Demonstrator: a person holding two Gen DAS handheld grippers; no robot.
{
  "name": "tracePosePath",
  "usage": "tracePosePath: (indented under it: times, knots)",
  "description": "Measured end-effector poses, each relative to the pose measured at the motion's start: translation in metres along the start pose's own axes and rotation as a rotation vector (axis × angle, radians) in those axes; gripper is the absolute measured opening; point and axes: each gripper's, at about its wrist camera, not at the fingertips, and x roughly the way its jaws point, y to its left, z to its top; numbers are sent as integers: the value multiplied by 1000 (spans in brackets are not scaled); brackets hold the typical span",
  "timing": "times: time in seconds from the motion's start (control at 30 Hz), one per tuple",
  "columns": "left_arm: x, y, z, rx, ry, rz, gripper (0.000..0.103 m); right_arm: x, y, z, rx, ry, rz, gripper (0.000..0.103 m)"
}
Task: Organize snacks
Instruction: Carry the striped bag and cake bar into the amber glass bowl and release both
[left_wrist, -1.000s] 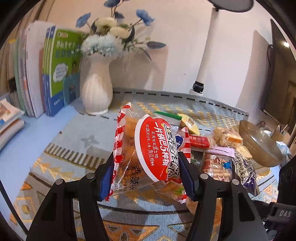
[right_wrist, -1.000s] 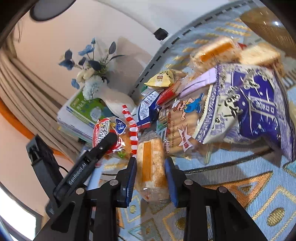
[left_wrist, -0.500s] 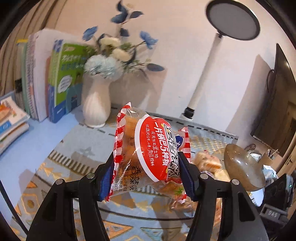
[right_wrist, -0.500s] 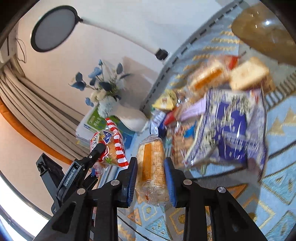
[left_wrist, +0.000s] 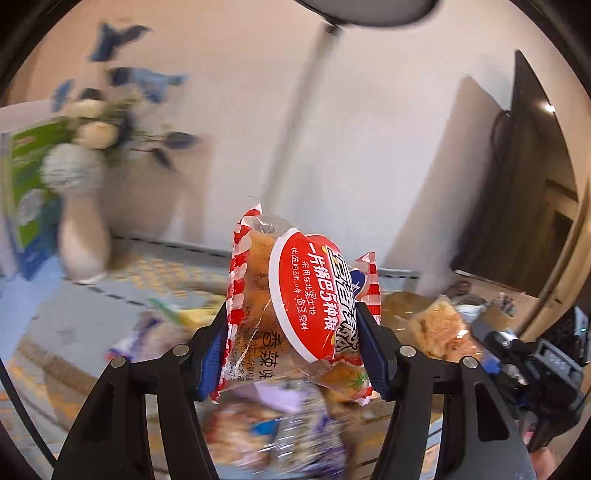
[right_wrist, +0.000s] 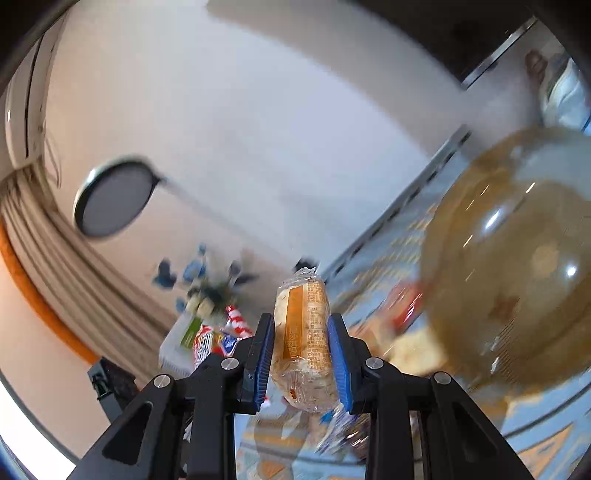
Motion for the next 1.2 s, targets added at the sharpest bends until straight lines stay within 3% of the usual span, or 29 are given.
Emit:
tracePosePath:
  times: [0.17, 0.4, 0.43, 0.47, 0.5, 0.53, 0.57, 0.67, 0.87, 1.03, 1.2]
  knots:
    - [42, -54, -4, 32, 64, -111, 60, -18, -40, 26, 27, -29, -50, 29]
    - [95, -111, -20, 66, 180, -187, 66, -35, -80, 50, 60, -97, -126, 28]
    - [102, -117, -23, 71, 197, -184, 68, -39, -84, 52, 70, -122, -161, 40]
    - [107, -122, -24, 82, 216, -171, 76, -42, -88, 54, 77, -136, -201, 73]
    - [111, -126, -24, 95, 235, -151, 89, -44, -91, 56, 91, -151, -244, 92]
    - [113, -130, -25, 106, 247, -134, 95, -48, -93, 57, 94, -169, -231, 97]
    - [117, -131, -25, 116, 251, -121, 99, -53, -94, 59, 92, -175, -216, 95]
    - [116, -133, -27, 146, 251, -99, 99, -55, -87, 63, 47, -150, -305, 96]
    - [111, -127, -26, 188, 256, -28, 99, -54, -74, 55, 13, -95, -345, 96]
    - [95, -111, -21, 184, 256, -5, 99, -45, -56, 46, -16, -59, -363, 96]
    - [70, -76, -6, 157, 203, 62, 99, -36, -25, 33, -85, -38, -380, 96]
